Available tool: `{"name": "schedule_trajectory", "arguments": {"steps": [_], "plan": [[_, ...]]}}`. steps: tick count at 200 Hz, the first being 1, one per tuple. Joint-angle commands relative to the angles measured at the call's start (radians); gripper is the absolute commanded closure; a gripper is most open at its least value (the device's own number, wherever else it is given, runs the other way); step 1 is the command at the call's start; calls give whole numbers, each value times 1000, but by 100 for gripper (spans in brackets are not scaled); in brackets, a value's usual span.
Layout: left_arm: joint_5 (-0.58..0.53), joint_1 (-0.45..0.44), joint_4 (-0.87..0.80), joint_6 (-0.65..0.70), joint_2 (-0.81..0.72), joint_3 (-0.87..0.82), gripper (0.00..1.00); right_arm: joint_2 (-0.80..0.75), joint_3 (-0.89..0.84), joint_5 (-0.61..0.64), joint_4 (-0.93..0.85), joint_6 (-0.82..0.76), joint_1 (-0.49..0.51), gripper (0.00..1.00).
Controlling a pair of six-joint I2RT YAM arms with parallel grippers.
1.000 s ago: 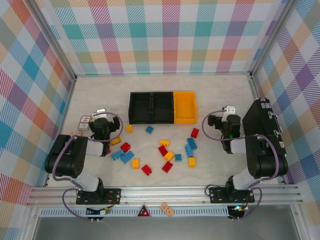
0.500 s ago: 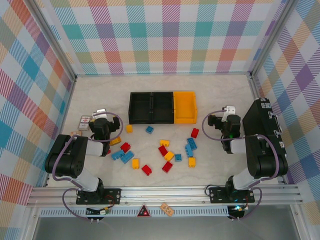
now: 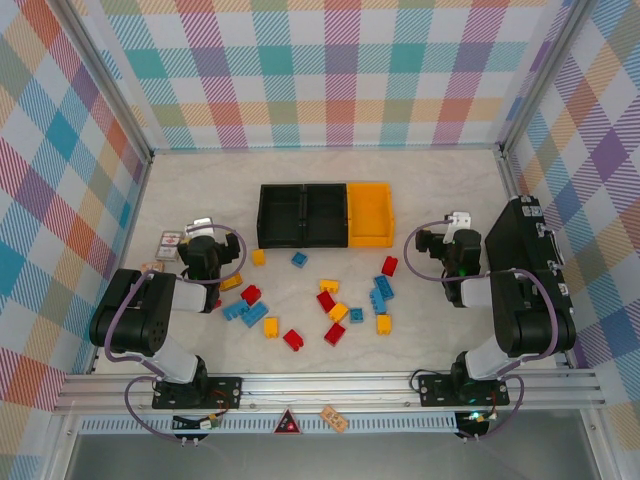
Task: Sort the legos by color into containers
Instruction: Pick up the lego from the center of the table.
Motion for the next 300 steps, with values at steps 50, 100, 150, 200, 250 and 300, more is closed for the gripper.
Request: {"name": "schedule_trajectory", "arguments": {"steps": [50, 100, 150, 200, 250, 300], "plan": [[-34, -15, -275, 3, -161, 98, 0, -232, 78, 39, -310, 7, 10, 1], [-86, -15, -765, -253, -311, 317, 1, -458, 202, -42, -645, 249, 8, 1], [300, -14, -1057, -518, -321, 493, 0, -544, 223, -347, -772, 541, 10, 11], [548, -44, -1074, -591, -534, 341, 15, -541, 381, -480, -1189, 494, 27, 36], [544, -157, -1240, -595, -736, 223, 22, -480, 447, -379, -1412, 494, 205, 40], [489, -267, -1294, -649, -859, 136, 23, -276, 546, -248, -1430, 590, 500, 33]]}}
